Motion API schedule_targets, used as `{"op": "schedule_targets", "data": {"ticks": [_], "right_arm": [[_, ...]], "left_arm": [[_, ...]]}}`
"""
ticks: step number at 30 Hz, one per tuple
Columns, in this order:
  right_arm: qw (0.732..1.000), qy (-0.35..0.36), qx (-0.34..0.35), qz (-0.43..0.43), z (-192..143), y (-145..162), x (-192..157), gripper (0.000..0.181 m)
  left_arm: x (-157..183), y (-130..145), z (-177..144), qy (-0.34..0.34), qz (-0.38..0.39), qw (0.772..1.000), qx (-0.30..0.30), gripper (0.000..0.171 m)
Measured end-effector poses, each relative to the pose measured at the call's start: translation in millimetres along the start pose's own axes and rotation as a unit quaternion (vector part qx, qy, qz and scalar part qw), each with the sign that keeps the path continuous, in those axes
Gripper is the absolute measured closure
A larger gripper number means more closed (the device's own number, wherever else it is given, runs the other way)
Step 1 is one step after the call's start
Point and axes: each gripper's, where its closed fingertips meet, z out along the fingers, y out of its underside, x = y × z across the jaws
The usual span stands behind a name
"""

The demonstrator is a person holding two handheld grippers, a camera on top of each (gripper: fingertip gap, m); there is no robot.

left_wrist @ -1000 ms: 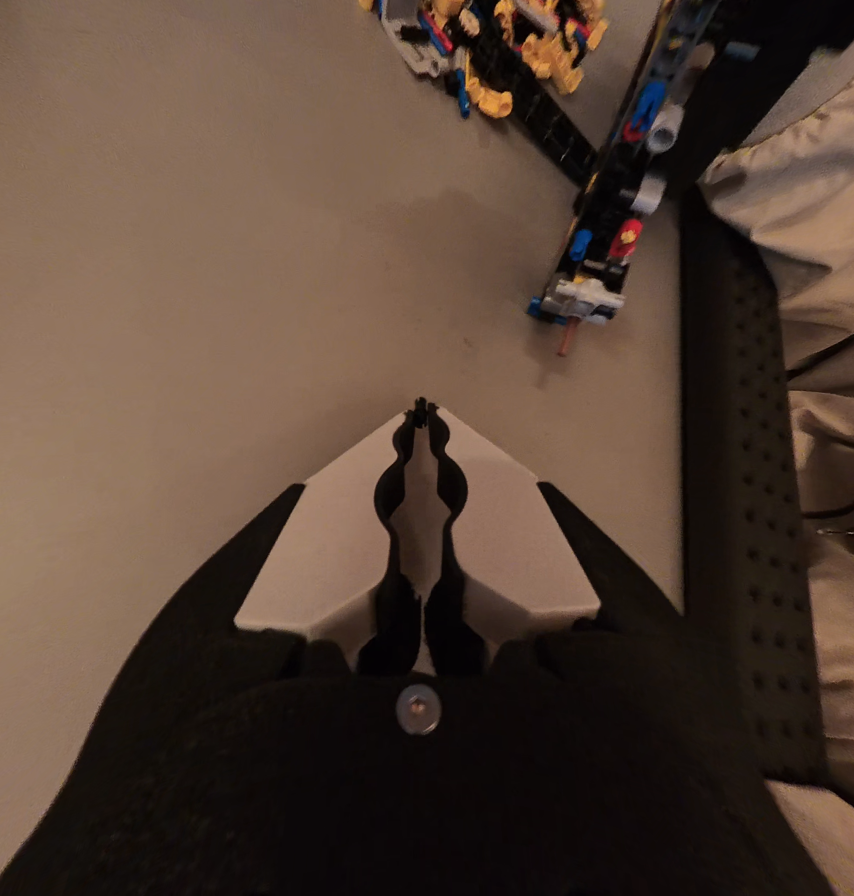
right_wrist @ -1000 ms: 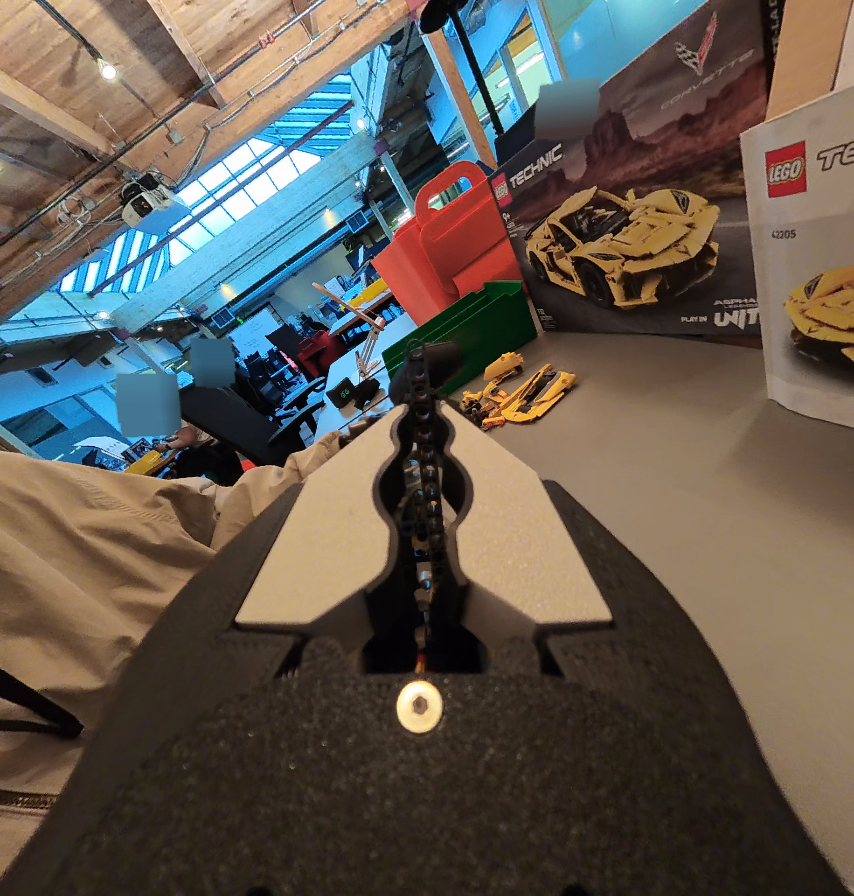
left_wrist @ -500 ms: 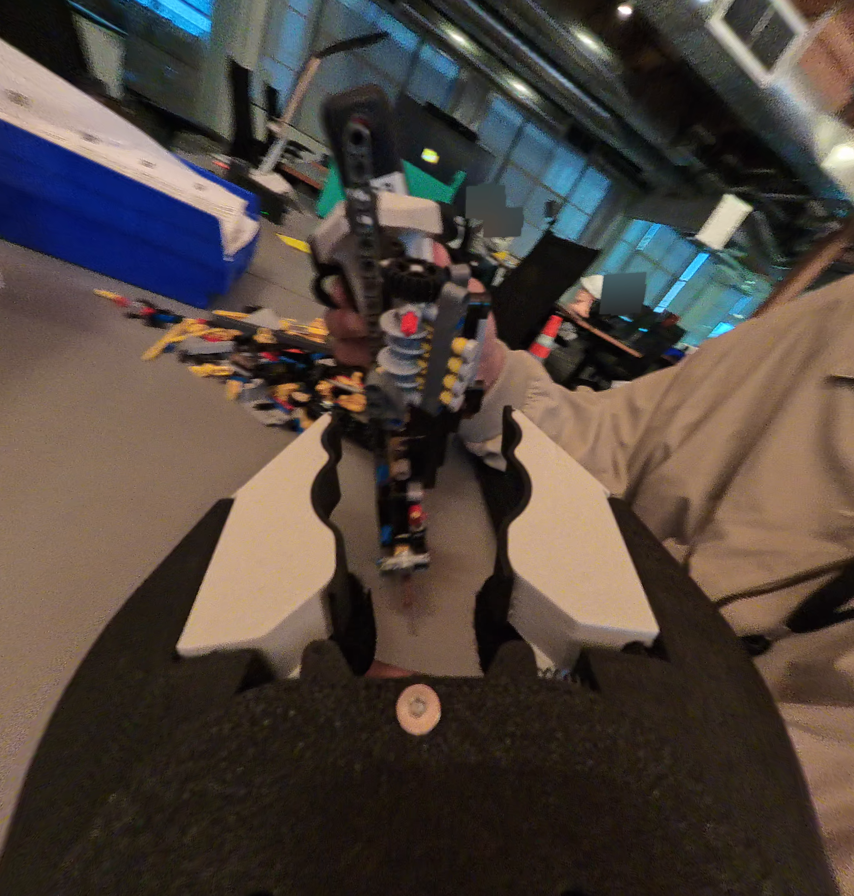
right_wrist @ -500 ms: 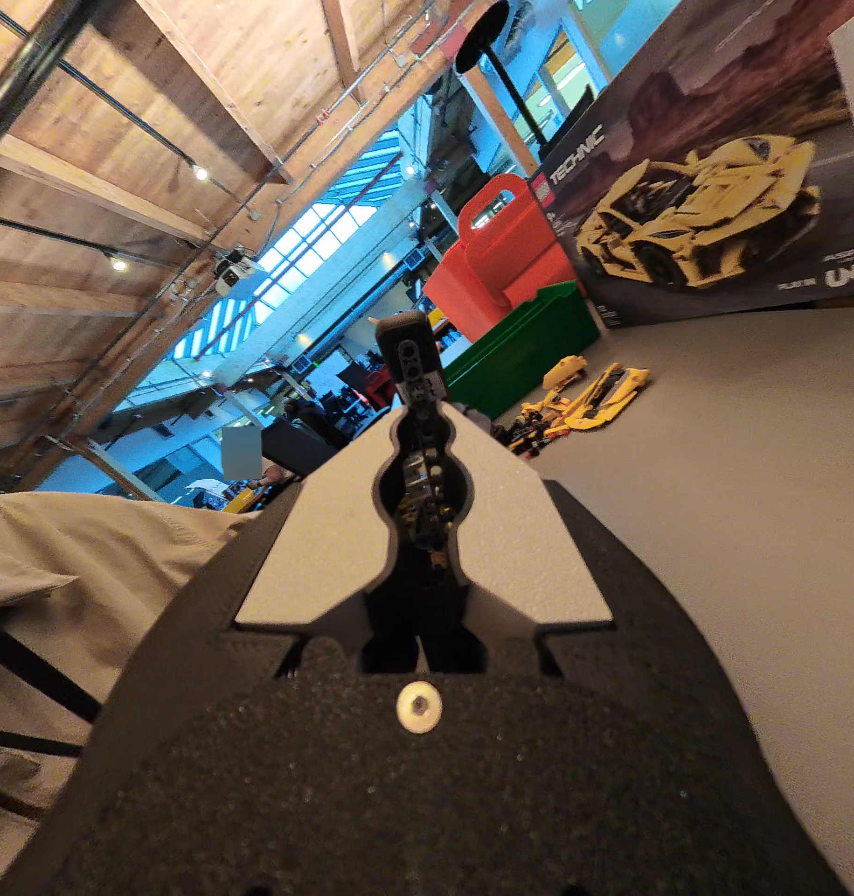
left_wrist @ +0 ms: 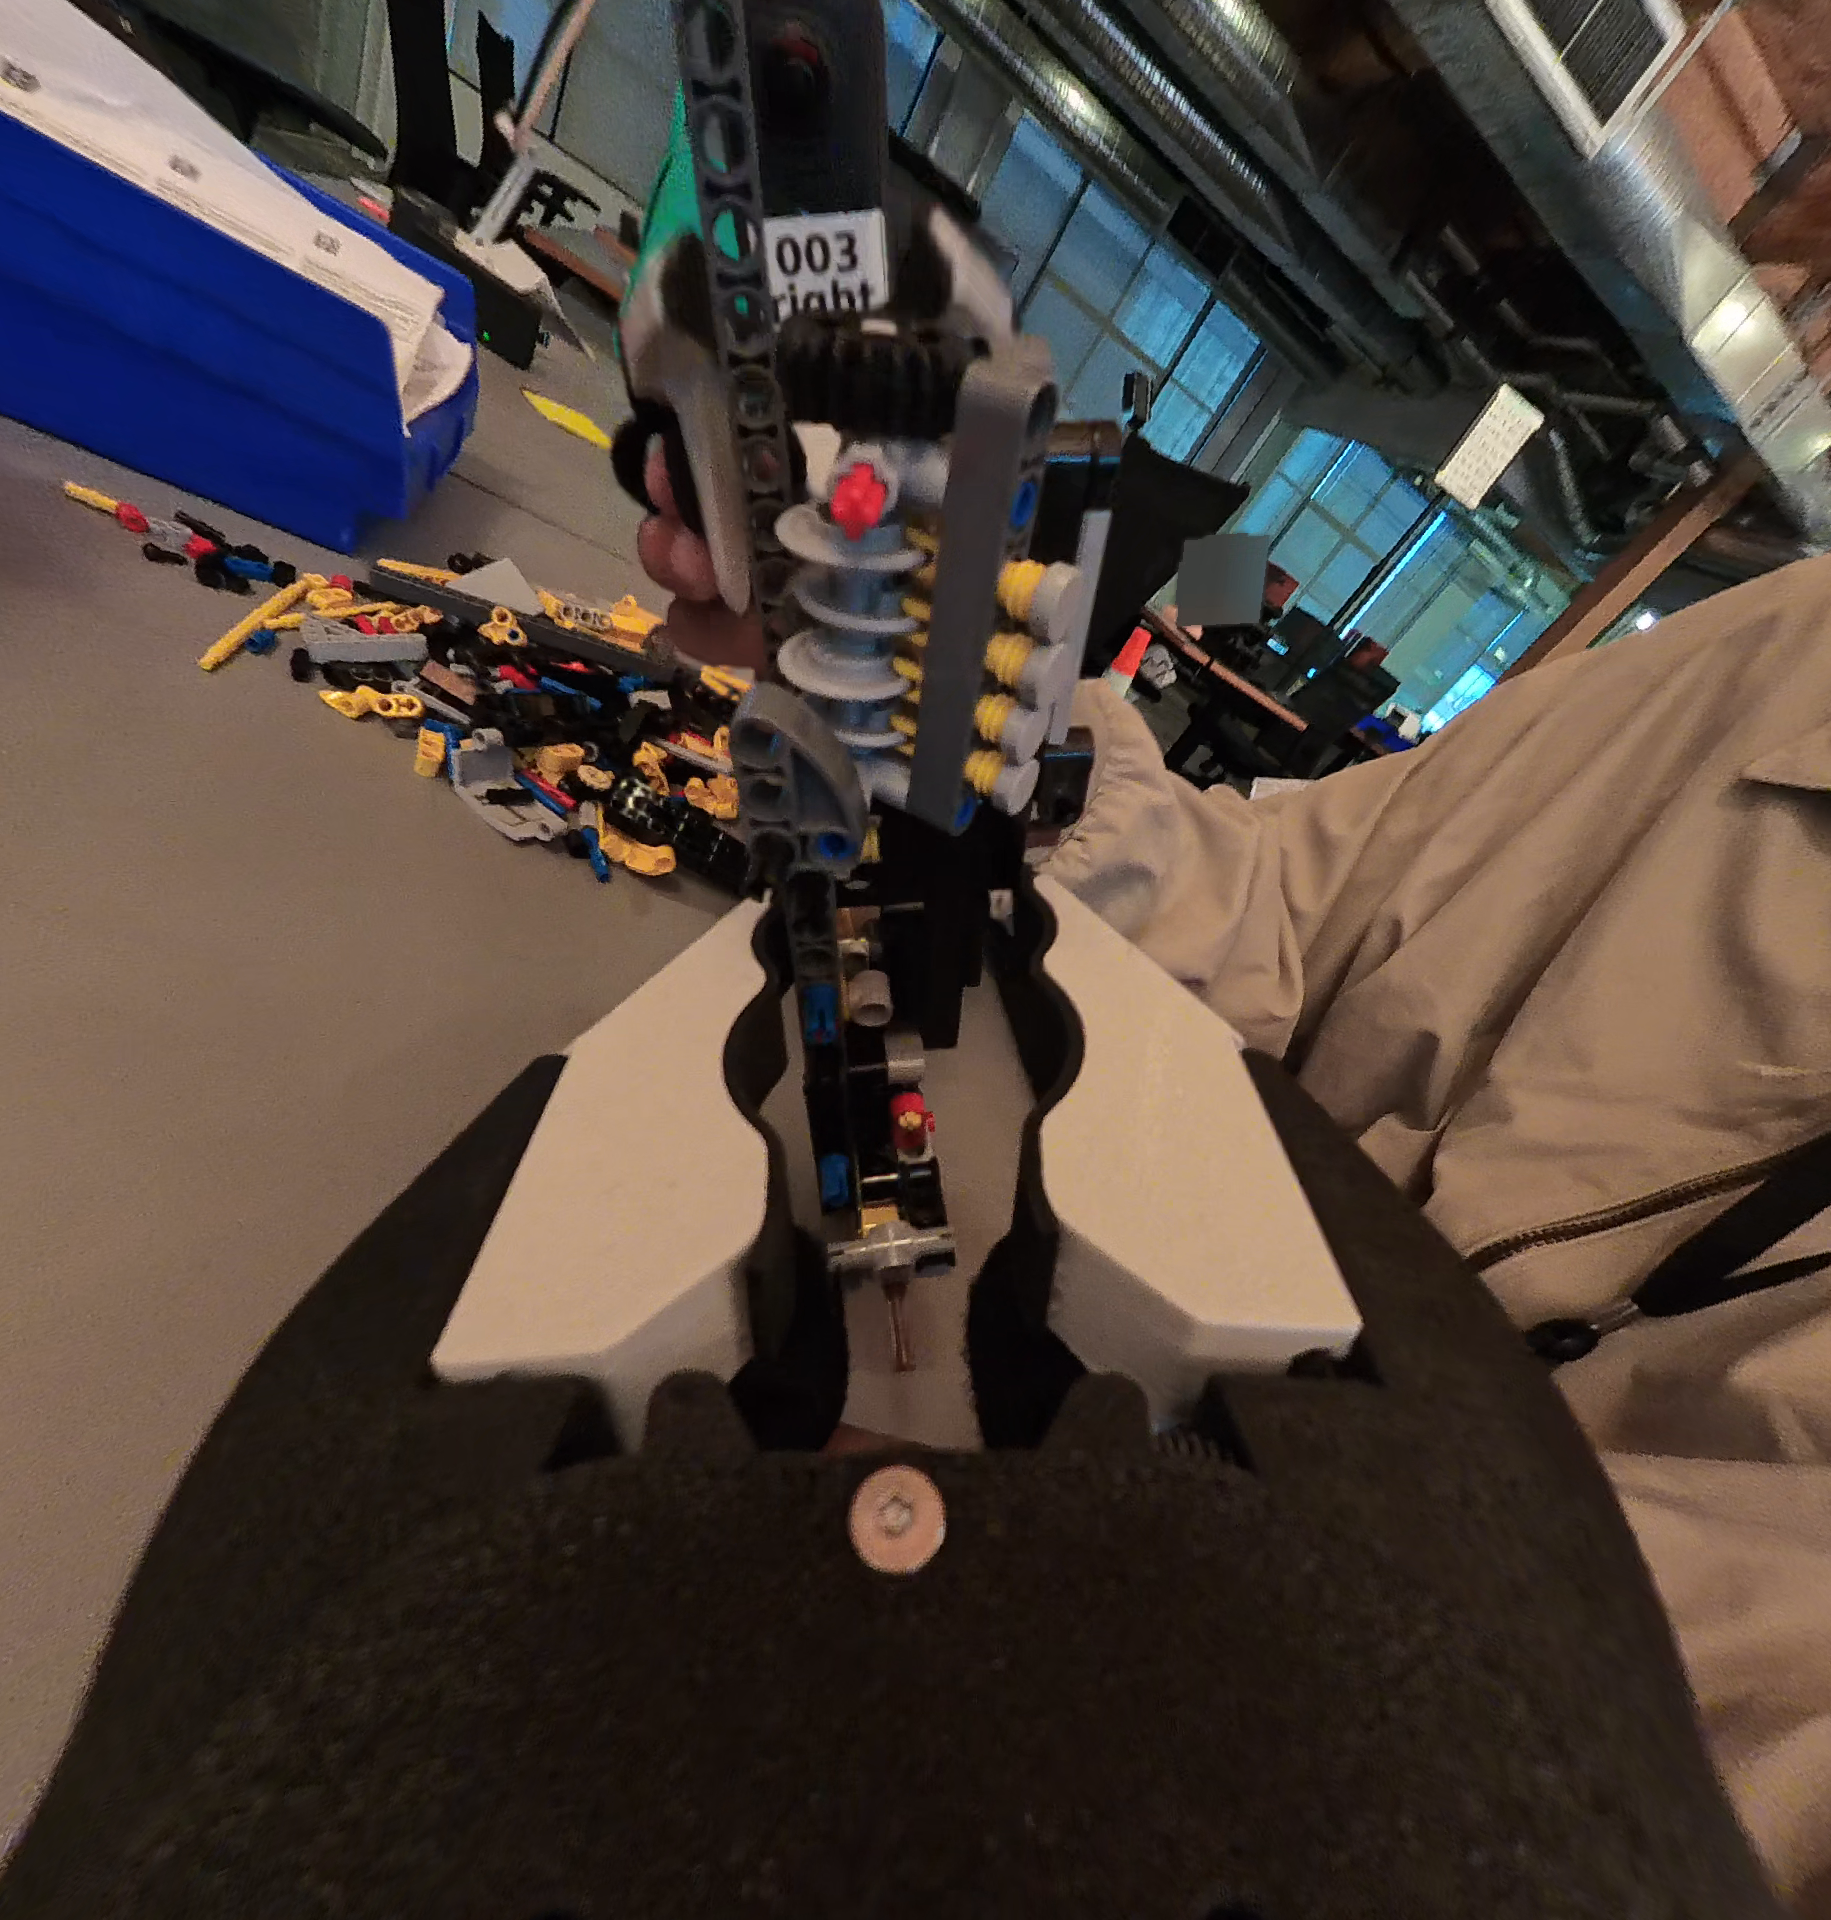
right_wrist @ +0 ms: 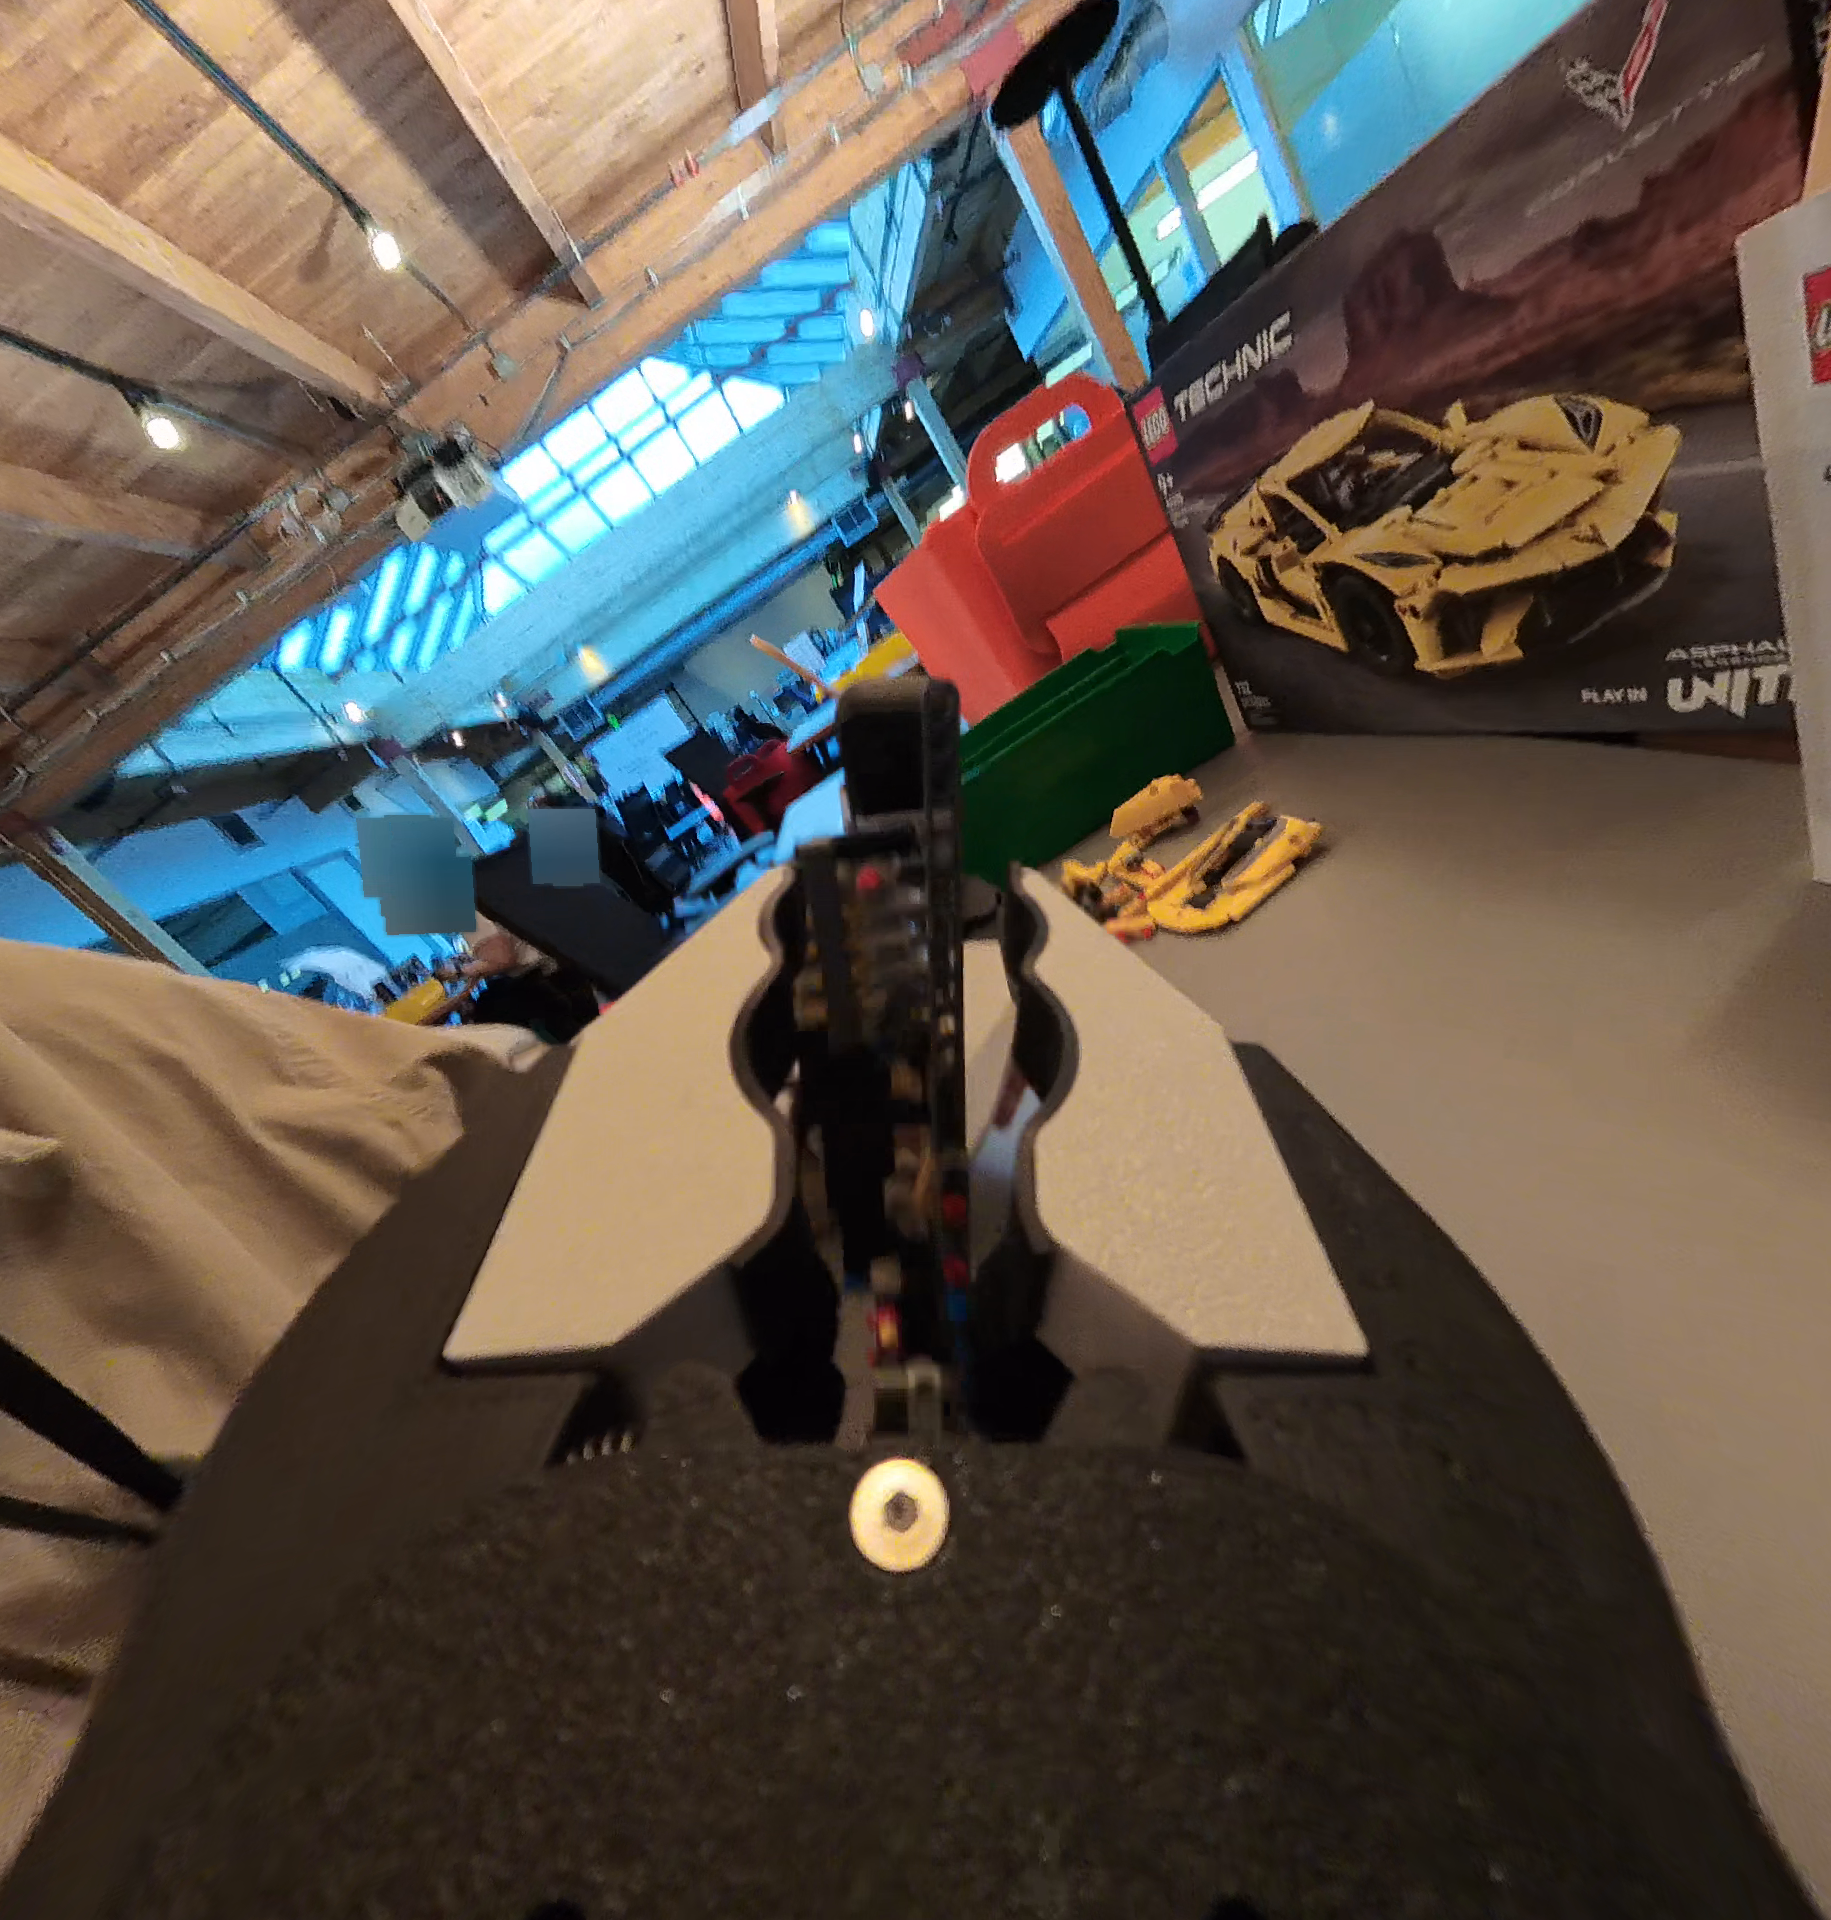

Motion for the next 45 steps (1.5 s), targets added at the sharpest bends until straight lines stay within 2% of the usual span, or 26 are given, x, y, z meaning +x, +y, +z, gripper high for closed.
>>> {"op": "schedule_targets", "data": {"ticks": [5,9,12,15,19,21,23,25,27,30,31,32,34,37,41,45], "right_arm": [[0.991,-0.005,-0.133,0.007,-0.4,47.2,8.8,0.148],[0.983,-0.027,-0.180,0.027,9.8,68.2,3.6,0.175],[0.983,-0.014,-0.179,0.025,9.6,66.8,6.5,0.175],[0.988,0.003,-0.144,0.052,10.4,57.4,15.0,0.175],[0.989,-0.020,-0.114,0.089,9.7,50.7,14.8,0.176],[0.988,-0.035,-0.096,0.113,9.0,46.0,13.6,0.176],[0.987,-0.046,-0.076,0.136,7.7,40.9,14.1,0.176],[0.985,-0.051,-0.053,0.157,6.9,35.4,15.6,0.176],[0.984,-0.049,-0.039,0.167,6.7,32.2,17.8,0.176],[0.985,-0.046,-0.020,0.168,7.8,27.8,18.3,0.176],[0.984,-0.048,-0.015,0.168,8.7,26.6,17.1,0.176],[0.985,-0.049,-0.013,0.166,10.0,26.4,15.9,0.176],[0.985,-0.048,-0.012,0.164,12.4,27.4,14.9,0.176],[0.987,-0.060,-0.016,0.151,12.4,25.4,9.1,0.175],[0.991,-0.062,-0.086,0.086,11.7,42.1,0.7,0.165],[0.994,-0.049,-0.085,0.042,10.5,40.9,3.0,0.175]], "left_arm": [[1.0,-17.4,-14.6,0.029,-0.032,0.998,0.054,0.130],[4.6,-18.0,-15.3,0.042,-0.040,0.997,0.057,0.130],[1.6,-19.8,-15.1,0.027,-0.039,0.997,0.059,0.130],[-5.7,-24.7,-14.7,0.003,-0.040,0.996,0.078,0.129],[1.8,-23.0,-18.2,0.025,-0.036,0.996,0.072,0.117],[2.0,-36.3,-32.0,0.037,-0.048,0.992,0.109,0.118],[-3.7,-44.3,-46.5,0.021,-0.040,0.990,0.131,0.122],[-13.5,-36.3,-49.6,-0.022,-0.010,0.994,0.104,0.130],[-13.5,-31.3,-43.6,-0.029,0.002,0.996,0.089,0.130],[-15.6,-24.3,-28.6,-0.041,0.005,0.997,0.070,0.135],[-16.4,-22.7,-25.1,-0.044,0.007,0.997,0.068,0.141],[-16.0,-22.8,-22.4,-0.043,0.009,0.996,0.071,0.155],[-14.4,-26.7,-20.1,-0.039,0.006,0.995,0.088,0.162],[-12.1,-28.4,-20.8,-0.031,-0.003,0.995,0.093,0.164],[-11.5,-32.0,-29.9,-0.018,-0.010,0.994,0.104,0.164],[-10.6,-29.2,-32.2,-0.007,-0.011,0.996,0.092,0.164]]}}
